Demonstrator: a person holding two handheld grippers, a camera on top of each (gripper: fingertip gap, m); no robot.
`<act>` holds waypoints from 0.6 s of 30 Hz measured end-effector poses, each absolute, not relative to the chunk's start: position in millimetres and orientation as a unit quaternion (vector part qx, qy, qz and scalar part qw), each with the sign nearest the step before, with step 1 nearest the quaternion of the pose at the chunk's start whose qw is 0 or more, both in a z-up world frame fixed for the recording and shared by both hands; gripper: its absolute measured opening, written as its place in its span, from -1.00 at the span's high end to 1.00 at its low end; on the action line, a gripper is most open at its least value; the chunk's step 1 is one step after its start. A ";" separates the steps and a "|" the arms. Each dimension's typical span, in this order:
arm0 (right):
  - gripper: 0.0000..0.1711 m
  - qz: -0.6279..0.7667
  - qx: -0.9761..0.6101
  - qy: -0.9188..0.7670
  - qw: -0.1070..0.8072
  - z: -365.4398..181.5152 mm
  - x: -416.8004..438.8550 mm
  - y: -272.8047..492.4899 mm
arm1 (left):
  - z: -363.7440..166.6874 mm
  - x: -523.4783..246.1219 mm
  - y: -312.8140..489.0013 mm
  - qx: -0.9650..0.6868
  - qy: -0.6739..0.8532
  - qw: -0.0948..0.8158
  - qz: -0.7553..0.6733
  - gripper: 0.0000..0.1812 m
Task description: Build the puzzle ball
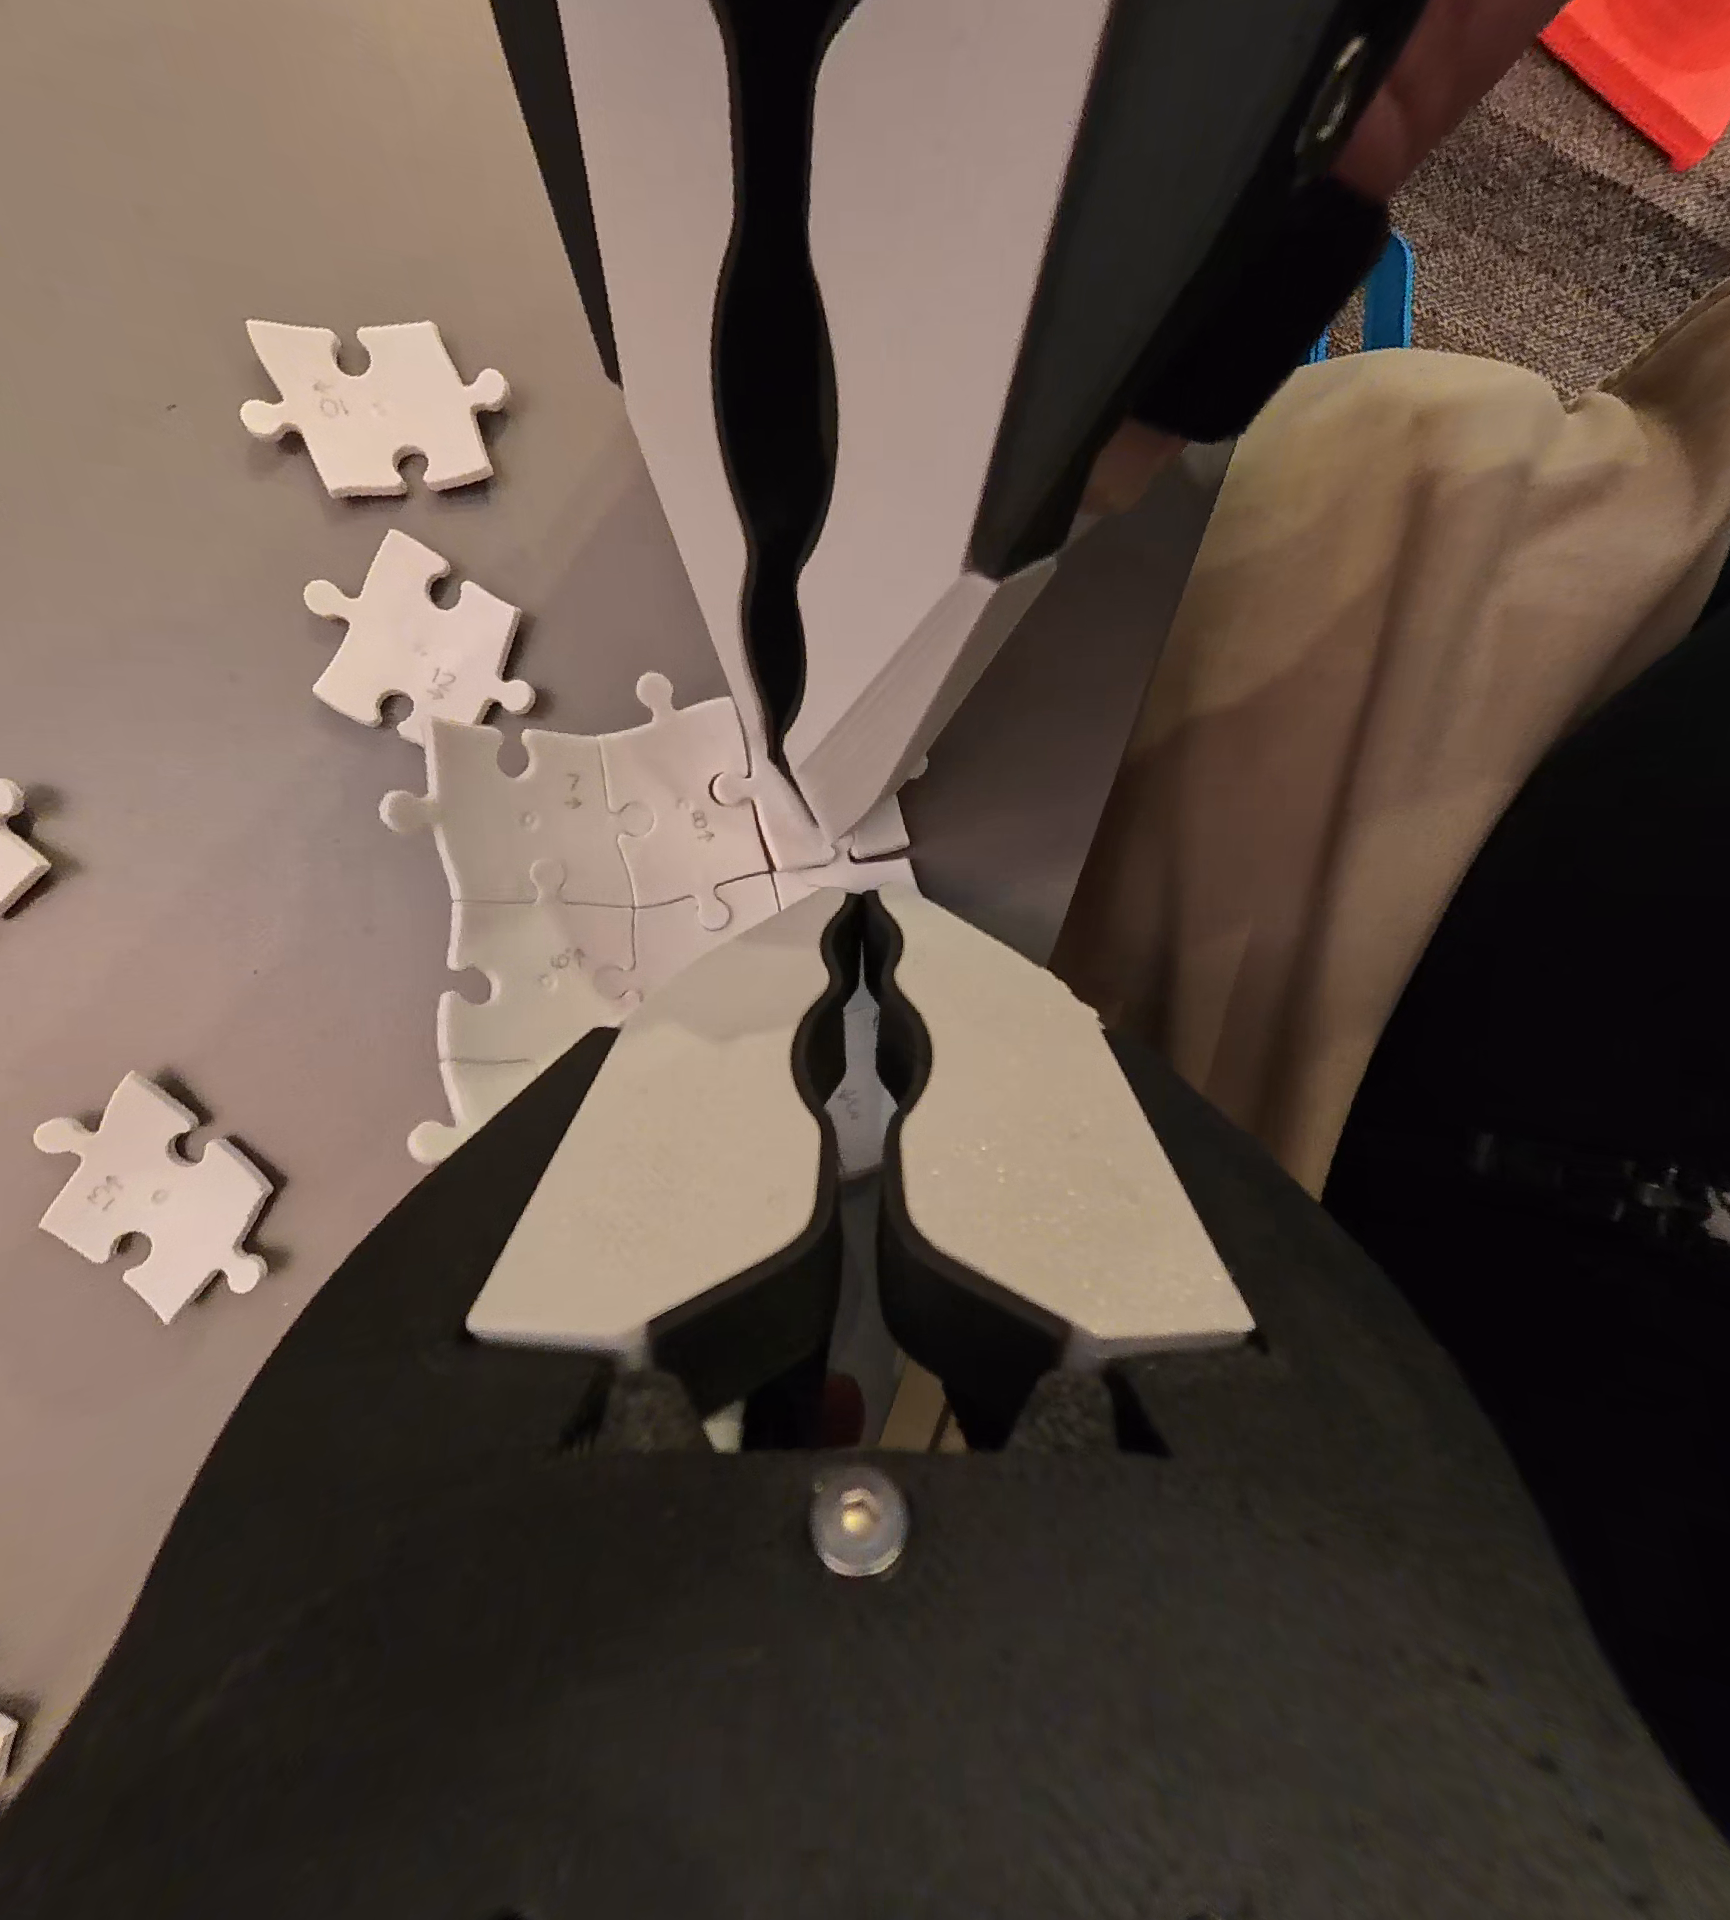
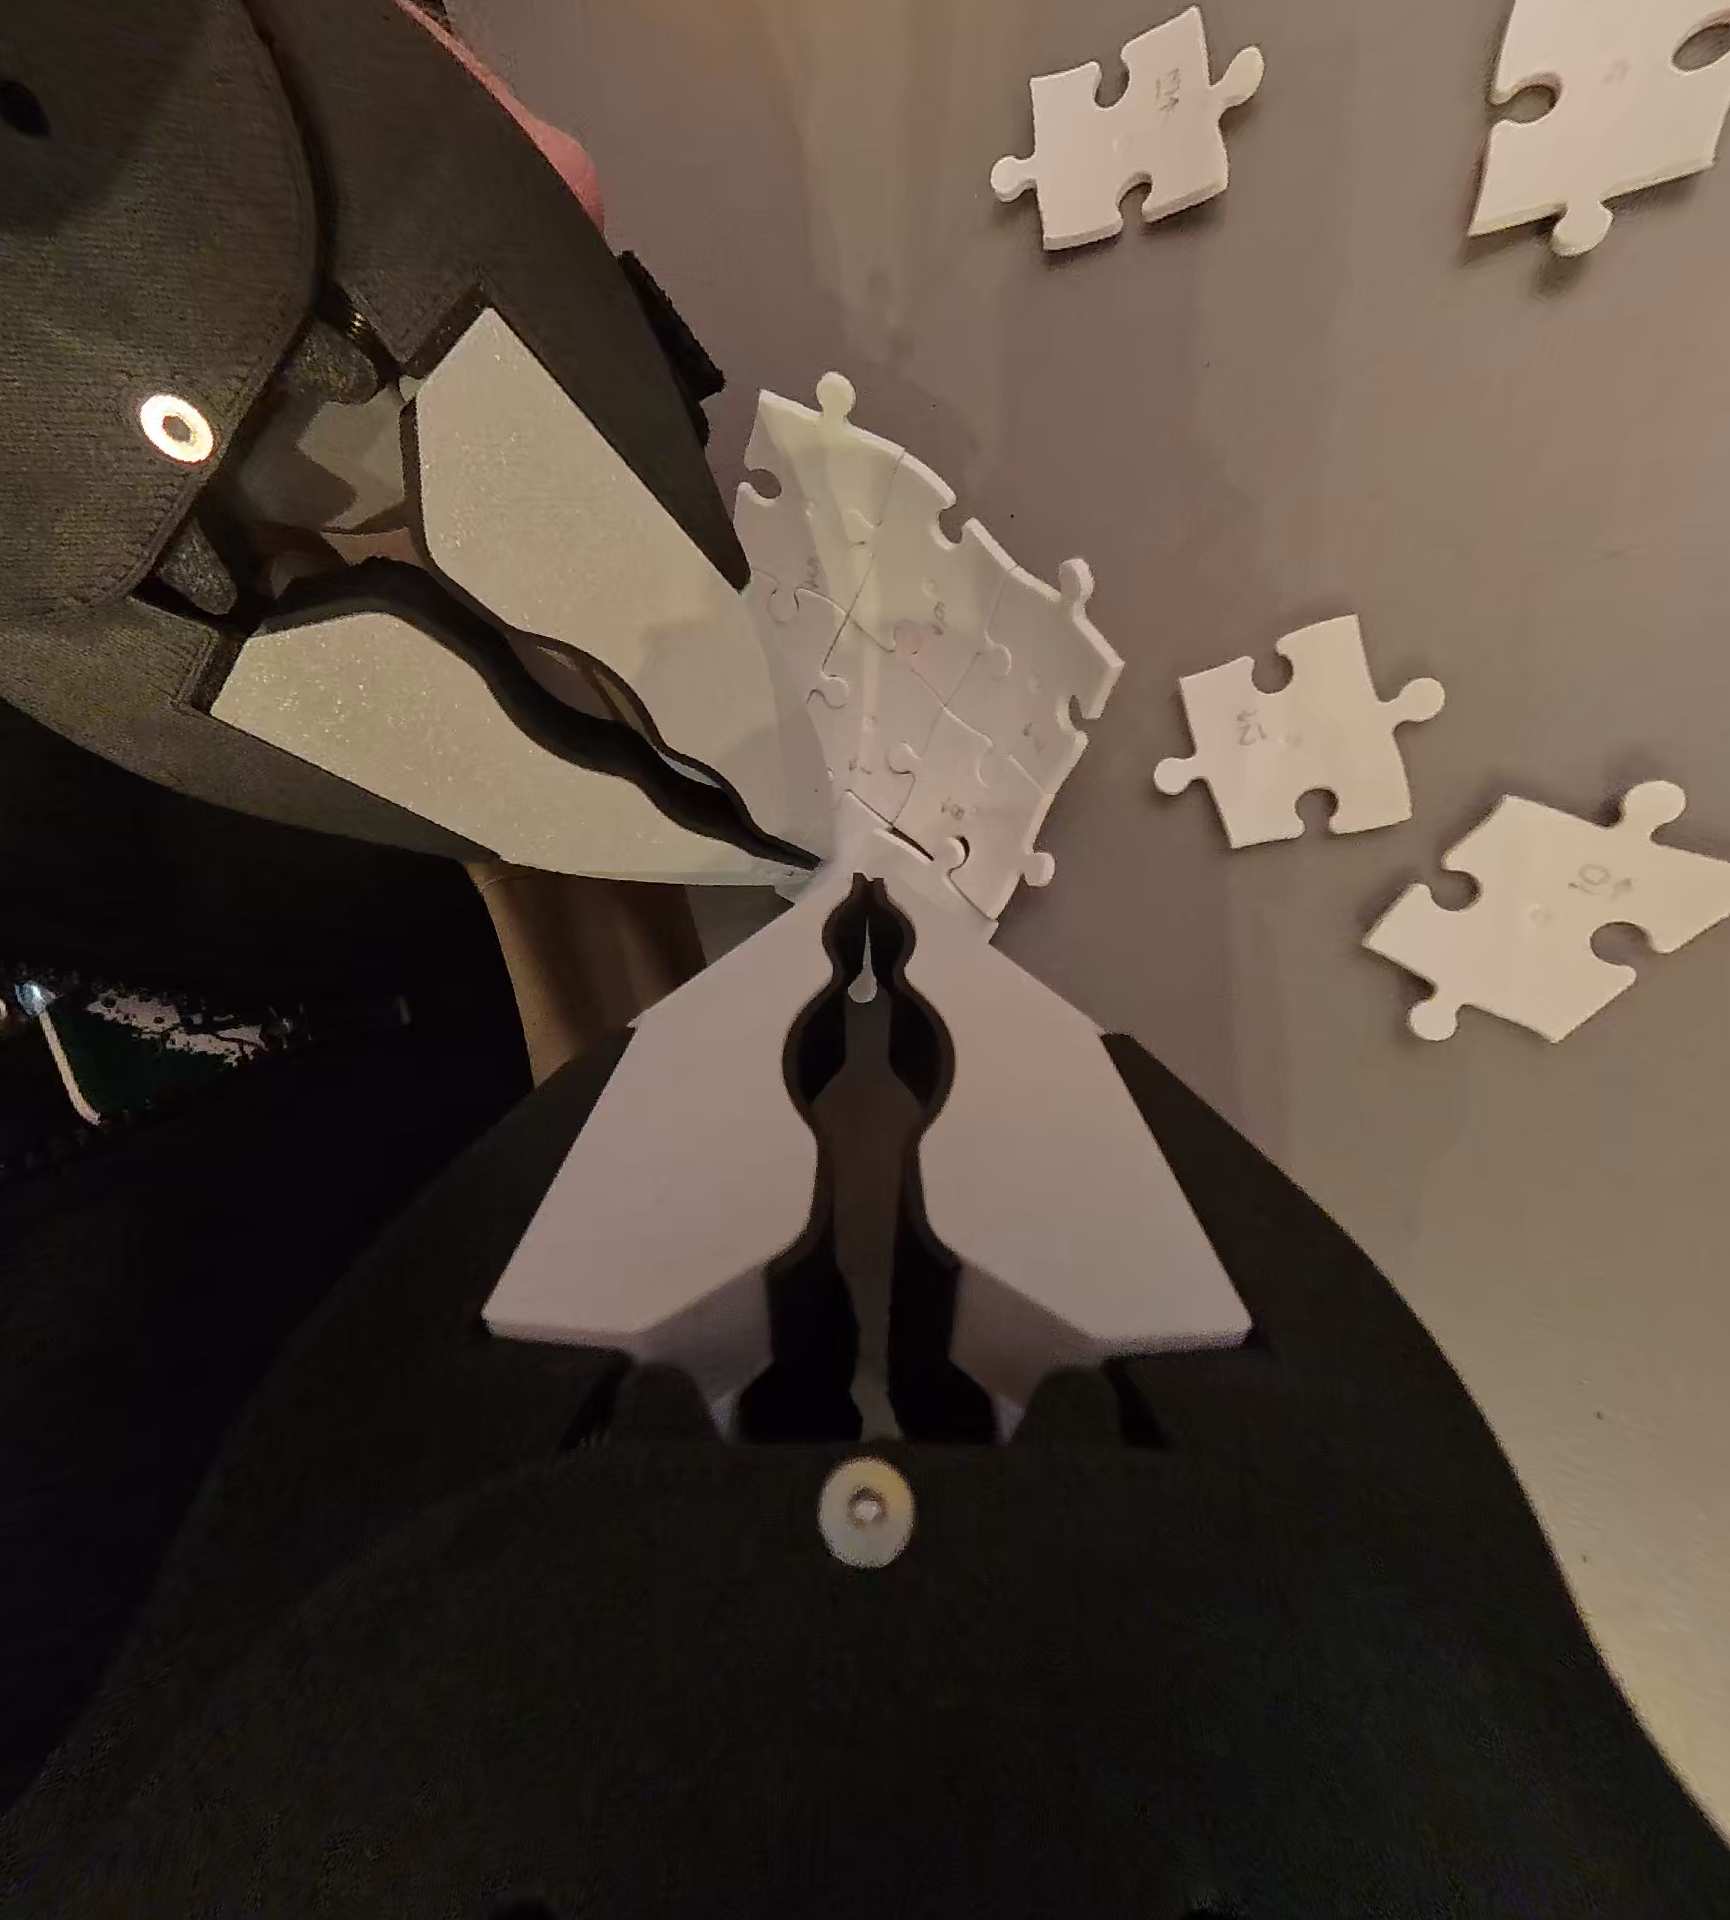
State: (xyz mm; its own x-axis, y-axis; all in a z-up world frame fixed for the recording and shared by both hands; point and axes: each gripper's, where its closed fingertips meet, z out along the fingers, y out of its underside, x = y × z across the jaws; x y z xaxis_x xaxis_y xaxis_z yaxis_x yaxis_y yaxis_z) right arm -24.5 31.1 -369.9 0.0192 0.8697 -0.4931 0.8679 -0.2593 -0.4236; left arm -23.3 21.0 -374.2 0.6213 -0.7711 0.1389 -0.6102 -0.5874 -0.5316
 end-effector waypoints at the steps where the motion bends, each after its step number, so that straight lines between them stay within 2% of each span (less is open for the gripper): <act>1: 1.00 0.343 -0.715 -0.610 0.003 -369.9 -24.4 31.0 | -374.1 -23.4 21.0 -0.872 0.396 0.223 -0.179 1.00; 6: 1.00 0.340 -0.733 -0.589 0.000 -370.0 -25.3 31.4 | -374.2 -23.7 21.0 -0.873 0.396 0.224 -0.176 1.00; 18: 1.00 0.316 -0.754 -0.572 0.058 -370.2 -30.4 32.9 | -373.9 -23.9 21.6 -0.876 0.384 0.227 -0.181 1.00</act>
State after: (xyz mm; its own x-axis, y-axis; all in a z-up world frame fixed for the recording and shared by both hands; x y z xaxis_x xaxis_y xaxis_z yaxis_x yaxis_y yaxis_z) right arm -30.4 32.9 -370.2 0.1449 0.9005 -0.4100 0.8268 -0.3378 -0.4498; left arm -23.9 21.6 -373.9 0.6391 -0.7558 0.1423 -0.5919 -0.6015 -0.5365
